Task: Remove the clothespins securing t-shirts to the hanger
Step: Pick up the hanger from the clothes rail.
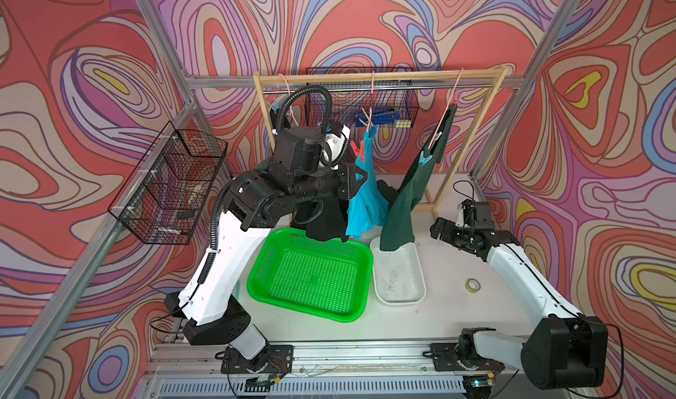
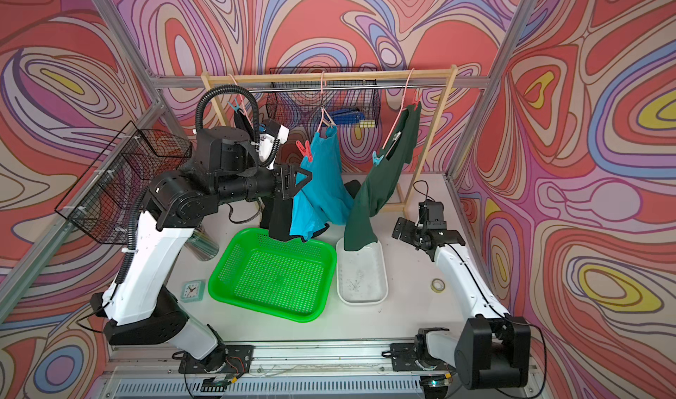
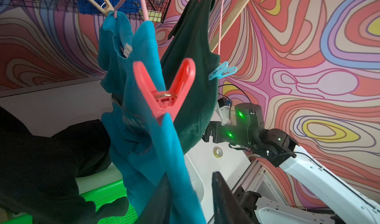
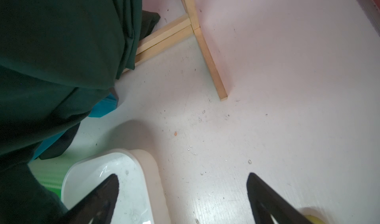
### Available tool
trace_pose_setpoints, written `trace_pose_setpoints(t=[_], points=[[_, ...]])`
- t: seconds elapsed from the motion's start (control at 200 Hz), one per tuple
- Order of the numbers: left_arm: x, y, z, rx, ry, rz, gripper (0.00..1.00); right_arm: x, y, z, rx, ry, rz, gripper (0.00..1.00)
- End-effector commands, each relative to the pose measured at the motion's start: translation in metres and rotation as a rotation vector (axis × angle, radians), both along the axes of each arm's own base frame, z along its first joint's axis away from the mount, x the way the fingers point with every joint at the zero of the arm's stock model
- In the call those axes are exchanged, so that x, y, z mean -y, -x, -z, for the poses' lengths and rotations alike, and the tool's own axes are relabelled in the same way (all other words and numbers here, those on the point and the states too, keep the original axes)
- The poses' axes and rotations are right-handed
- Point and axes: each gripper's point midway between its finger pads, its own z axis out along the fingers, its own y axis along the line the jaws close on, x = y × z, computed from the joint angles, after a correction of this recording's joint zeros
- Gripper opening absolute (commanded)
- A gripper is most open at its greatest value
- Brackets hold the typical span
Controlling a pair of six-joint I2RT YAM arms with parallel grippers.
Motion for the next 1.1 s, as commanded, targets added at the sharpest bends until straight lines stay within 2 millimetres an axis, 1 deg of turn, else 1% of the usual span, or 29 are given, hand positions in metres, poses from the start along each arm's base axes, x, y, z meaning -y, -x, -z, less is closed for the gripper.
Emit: trace_pose_setpoints(t=[0.0,0.075,0.245,0.305,0.391,0.556,0.636,0.766,0.886,1.077,1.097], points=[[-0.005,-0.007,0.004,0.006,-0.037,-0.042,0.28,0.001,0.000,-0.006,0.021,0.018,-0.002,0.98],[-0.004,-0.010,0.008,0.002,-0.053,-0.046,0.26,0.001,0.000,-0.006,0.020,0.018,-0.002,0.98],[-0.006,-0.017,0.020,-0.015,-0.111,-0.073,0.12,0.002,0.001,-0.005,0.022,0.020,-0.002,0.98],[-0.008,-0.020,0.023,-0.016,-0.128,-0.088,0.06,0.002,0.002,-0.006,0.024,0.021,0.000,0.98],[-0.010,-0.023,0.024,-0.013,-0.142,-0.108,0.00,0.002,0.002,-0.007,0.028,0.021,-0.002,0.98],[-0.019,-0.029,0.020,0.013,-0.151,-0.164,0.00,0.001,0.002,-0.008,0.034,0.020,-0.003,0.98],[-0.025,-0.032,0.013,0.036,-0.145,-0.200,0.00,0.001,0.003,-0.008,0.034,0.018,-0.004,0.98],[-0.030,-0.035,-0.004,0.092,-0.110,-0.231,0.00,0.000,0.002,-0.011,0.047,0.012,-0.009,0.98],[-0.029,-0.035,-0.023,0.161,-0.067,-0.223,0.00,-0.004,0.000,-0.016,0.064,-0.006,-0.023,0.98],[-0.028,-0.029,-0.061,0.272,0.062,-0.209,0.00,-0.006,0.002,-0.020,0.078,-0.016,-0.030,0.98],[-0.029,-0.028,-0.063,0.279,0.069,-0.210,0.00,-0.006,0.003,-0.020,0.078,-0.015,-0.029,0.98]])
